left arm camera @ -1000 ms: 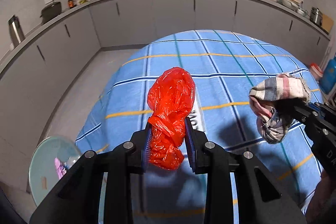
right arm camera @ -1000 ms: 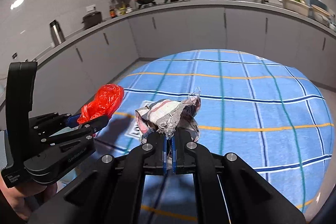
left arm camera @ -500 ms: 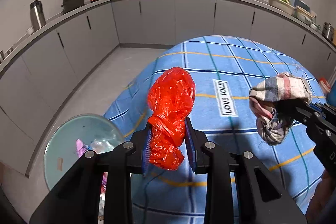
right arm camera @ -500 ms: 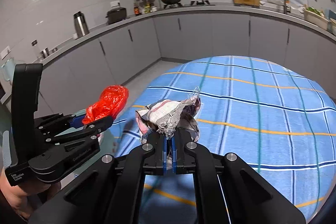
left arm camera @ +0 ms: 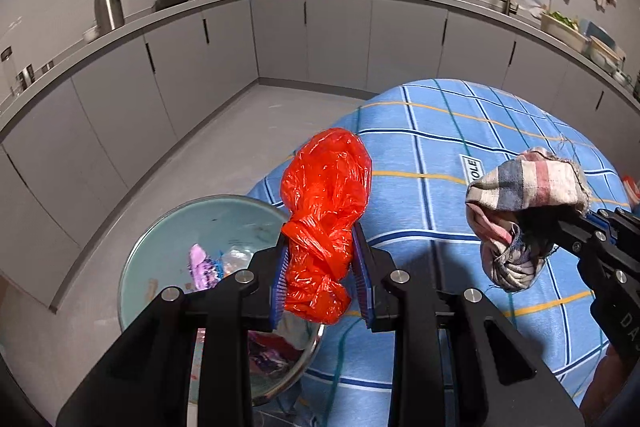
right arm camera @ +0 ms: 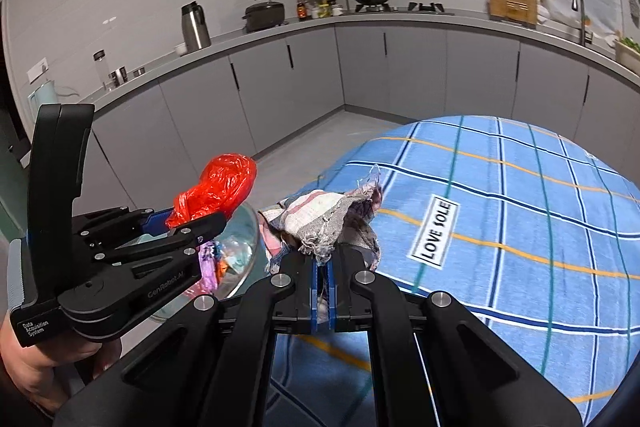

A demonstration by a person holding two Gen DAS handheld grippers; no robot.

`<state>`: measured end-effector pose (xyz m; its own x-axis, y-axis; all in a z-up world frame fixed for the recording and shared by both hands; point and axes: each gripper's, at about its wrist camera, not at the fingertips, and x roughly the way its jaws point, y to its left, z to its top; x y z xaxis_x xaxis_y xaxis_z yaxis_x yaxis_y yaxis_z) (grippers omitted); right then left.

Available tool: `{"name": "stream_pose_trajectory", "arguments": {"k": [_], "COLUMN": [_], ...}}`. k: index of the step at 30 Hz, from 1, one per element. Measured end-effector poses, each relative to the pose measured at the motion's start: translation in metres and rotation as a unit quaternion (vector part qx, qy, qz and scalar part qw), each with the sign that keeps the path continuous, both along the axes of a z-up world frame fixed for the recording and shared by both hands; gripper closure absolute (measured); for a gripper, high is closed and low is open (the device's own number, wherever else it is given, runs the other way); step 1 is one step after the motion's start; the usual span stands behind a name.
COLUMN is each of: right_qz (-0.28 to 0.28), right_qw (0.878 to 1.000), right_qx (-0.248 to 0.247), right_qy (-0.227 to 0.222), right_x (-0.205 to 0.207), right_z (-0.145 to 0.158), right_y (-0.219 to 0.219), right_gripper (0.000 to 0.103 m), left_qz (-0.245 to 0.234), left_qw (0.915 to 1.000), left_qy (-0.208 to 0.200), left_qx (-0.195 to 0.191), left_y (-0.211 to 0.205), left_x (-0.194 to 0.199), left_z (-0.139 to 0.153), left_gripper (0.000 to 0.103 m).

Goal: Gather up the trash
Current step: 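Carry the red bag and striped cloth over the teal bin with both tools, then open both tools to drop the red bag and striped cloth into the bin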

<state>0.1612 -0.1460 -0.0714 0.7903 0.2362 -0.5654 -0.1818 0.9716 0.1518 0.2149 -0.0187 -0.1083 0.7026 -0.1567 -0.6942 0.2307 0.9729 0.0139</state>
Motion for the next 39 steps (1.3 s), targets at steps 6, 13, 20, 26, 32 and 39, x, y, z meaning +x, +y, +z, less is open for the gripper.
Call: {"name": "stream_pose_trajectory", "arguments": {"k": [6,13,20,26,32,39], "right_qz": [0.023,0.052,0.093,0.133,0.153,0.164], "right_qw": [1.0,0.999,0.996,0.991,0.988,0.986], "right_qx": [-0.004,-0.009,-0.002,0.008,0.012,0.017], "right_qy": [-0.004,-0.007,-0.008,-0.003,0.005,0.008], "right_x": [0.004,0.01,0.019,0.032,0.048,0.059], "right_z": [0.004,0.007,0.008,0.007,0.0,-0.007], "right_y": [0.019,0.047,0.074,0.102,0.118,0.13], "right_gripper": [0.099,0.099,0.099,0.098,0.098,0.094], "left_qz": [0.028,0.059,0.089,0.116,0.13,0.138], "left_qw": [0.9996,0.9982,0.996,0.9933,0.9914,0.9903], "left_qy": [-0.004,-0.002,0.005,0.003,0.008,0.02], "left_qx": [0.002,0.004,0.004,0.004,0.008,0.004], "left_y": [0.025,0.056,0.087,0.112,0.126,0.128], "left_x": [-0.002,-0.004,-0.006,-0.009,-0.008,-0.005], "left_z": [0.0,-0.001,-0.005,-0.003,-0.007,-0.017], "left_gripper": [0.074,0.074,0.074,0.074,0.073,0.071]}}
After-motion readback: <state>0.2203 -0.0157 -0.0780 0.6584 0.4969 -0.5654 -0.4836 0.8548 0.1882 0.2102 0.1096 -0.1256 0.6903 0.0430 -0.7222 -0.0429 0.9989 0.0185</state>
